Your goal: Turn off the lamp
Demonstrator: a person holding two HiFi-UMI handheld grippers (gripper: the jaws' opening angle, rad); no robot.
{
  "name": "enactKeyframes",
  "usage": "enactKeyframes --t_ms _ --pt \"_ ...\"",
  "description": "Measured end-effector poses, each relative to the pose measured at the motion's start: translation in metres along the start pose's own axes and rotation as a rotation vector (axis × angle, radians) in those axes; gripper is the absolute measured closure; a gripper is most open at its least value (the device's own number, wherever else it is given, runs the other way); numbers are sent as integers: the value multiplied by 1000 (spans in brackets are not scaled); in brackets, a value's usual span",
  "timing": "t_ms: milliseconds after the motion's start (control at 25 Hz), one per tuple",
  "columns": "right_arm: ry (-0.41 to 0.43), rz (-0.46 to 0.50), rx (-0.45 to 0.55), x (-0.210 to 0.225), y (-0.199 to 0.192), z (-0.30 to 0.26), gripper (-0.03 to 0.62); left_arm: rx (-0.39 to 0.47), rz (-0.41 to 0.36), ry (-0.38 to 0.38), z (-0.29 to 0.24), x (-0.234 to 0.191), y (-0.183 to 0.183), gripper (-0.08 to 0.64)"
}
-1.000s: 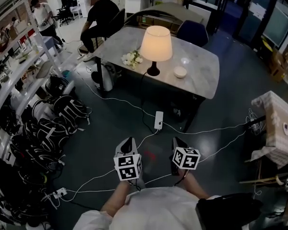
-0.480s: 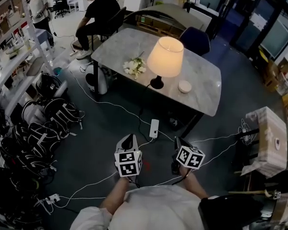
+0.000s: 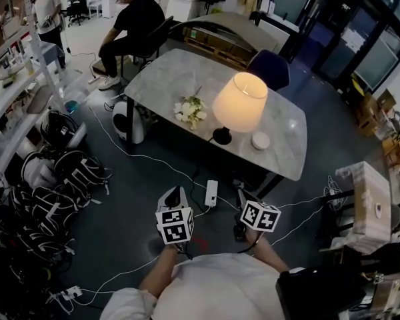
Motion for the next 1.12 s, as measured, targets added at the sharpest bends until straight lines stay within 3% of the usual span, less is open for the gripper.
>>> enactKeyframes --t_ms 360,640,1120 --pt "-13 -118 -49 -19 -5 -26 594 -43 33 -6 -28 -35 -3 565" --pt "-21 -109 -92 -19 -11 -34 594 -78 61 39 -23 -52 -21 565" --pt "103 -63 -153 -26 -22 -76 594 -91 64 112 -31 -52 -35 565"
Point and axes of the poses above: the fingertips, and each gripper's own axes: z backward along the fingers, x to its right, y out of its top, the point moved 10 cm from there along z, backward along the fingers, and after that the axes turned 14 degrees about x, right-handed, at the moved point
